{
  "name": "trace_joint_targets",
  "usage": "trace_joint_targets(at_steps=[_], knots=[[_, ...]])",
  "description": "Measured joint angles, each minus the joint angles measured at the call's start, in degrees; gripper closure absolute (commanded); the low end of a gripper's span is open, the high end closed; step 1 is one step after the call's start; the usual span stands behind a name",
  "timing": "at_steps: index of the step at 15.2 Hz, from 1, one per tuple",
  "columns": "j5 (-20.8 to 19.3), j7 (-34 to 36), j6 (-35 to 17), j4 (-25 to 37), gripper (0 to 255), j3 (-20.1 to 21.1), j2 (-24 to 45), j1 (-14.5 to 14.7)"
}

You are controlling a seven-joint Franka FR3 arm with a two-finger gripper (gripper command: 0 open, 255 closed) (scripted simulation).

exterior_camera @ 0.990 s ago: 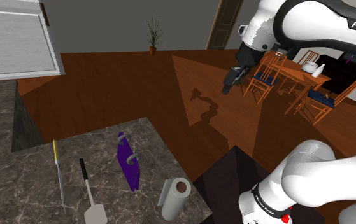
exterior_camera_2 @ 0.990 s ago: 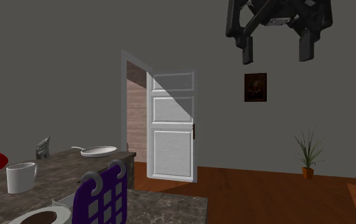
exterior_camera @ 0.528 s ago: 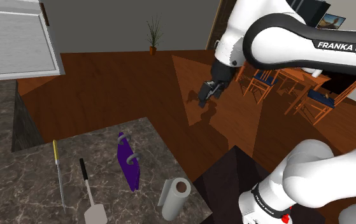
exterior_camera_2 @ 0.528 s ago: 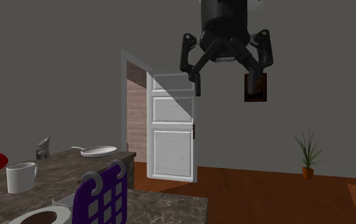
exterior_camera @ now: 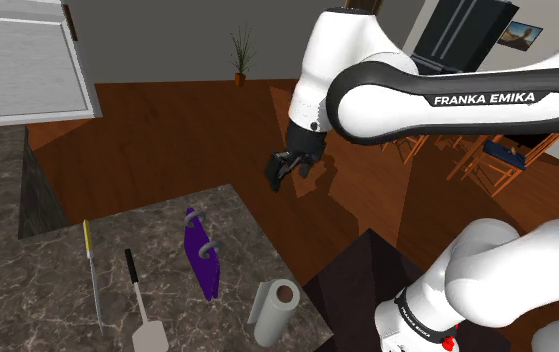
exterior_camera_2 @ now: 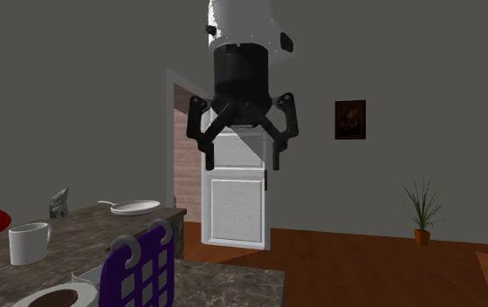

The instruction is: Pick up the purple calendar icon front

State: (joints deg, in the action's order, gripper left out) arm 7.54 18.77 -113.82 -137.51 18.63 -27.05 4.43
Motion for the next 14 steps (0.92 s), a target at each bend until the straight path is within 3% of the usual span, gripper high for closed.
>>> trace_joint_targets(at_steps=[8, 14], knots=[[-1.47, 12.41, -8.25, 6.13, 0, 7.65, 14.88, 0.18], [-7.52, 22.99, -12.99, 14.09, 0, 11.29, 28.91, 0.98]])
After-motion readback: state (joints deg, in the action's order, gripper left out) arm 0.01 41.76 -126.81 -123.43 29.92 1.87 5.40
